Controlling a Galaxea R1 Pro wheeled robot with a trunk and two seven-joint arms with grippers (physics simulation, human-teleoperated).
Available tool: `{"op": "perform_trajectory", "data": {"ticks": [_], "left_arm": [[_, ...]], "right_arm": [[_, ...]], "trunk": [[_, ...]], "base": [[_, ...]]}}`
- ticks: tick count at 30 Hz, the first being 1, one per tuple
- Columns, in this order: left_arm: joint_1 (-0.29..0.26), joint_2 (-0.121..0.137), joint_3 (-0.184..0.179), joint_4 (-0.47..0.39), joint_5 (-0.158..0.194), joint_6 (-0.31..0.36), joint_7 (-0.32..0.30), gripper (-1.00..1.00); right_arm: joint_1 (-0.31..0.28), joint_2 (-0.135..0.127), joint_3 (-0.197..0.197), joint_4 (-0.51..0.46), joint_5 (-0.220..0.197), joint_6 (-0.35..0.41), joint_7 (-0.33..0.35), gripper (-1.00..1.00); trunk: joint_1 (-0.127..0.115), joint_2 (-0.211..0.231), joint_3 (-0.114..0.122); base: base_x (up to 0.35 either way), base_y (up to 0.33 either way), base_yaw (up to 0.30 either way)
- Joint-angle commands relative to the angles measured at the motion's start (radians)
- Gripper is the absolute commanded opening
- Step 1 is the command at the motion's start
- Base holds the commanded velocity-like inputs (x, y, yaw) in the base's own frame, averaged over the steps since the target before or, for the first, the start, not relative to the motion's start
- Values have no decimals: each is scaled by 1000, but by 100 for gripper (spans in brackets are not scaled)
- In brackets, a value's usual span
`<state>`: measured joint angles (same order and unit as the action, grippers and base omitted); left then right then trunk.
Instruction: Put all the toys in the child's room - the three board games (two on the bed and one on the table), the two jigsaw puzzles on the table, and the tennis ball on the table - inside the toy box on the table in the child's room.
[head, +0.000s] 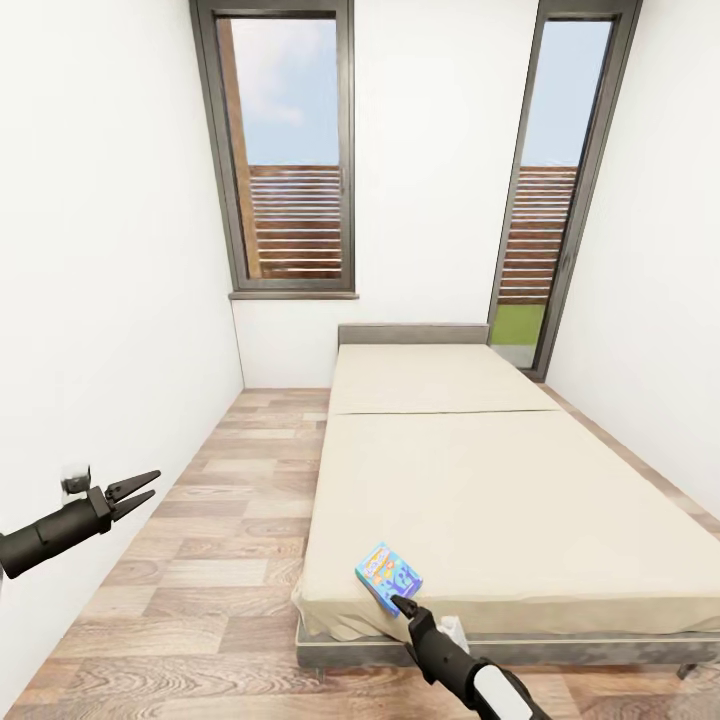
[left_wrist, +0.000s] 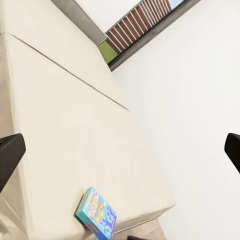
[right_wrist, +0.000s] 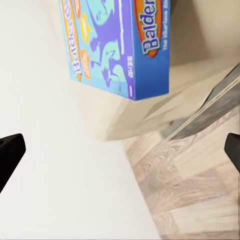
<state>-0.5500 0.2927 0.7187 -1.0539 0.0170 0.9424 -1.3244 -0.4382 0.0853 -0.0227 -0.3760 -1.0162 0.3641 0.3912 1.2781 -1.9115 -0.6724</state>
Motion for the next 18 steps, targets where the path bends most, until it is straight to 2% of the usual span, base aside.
{"op": "perform_trajectory", "data": {"ticks": [1,11,18], "left_arm": [[-1,0,1,0,1,10,-2,100],[-1,0,1,0,1,9,-2,100],[-1,0,1,0,2,9,-2,100]], "right_arm": [[0,0,-1,-1,-3,6,0,100],[-1,0,4,-4,11,7,3,100],[-1,0,4,-4,11,7,3,100]], "trunk": [[0,0,-1],[0,0,-1],[0,0,-1]], "base": [[0,0,0],[84,48,0],[19,11,0]]}}
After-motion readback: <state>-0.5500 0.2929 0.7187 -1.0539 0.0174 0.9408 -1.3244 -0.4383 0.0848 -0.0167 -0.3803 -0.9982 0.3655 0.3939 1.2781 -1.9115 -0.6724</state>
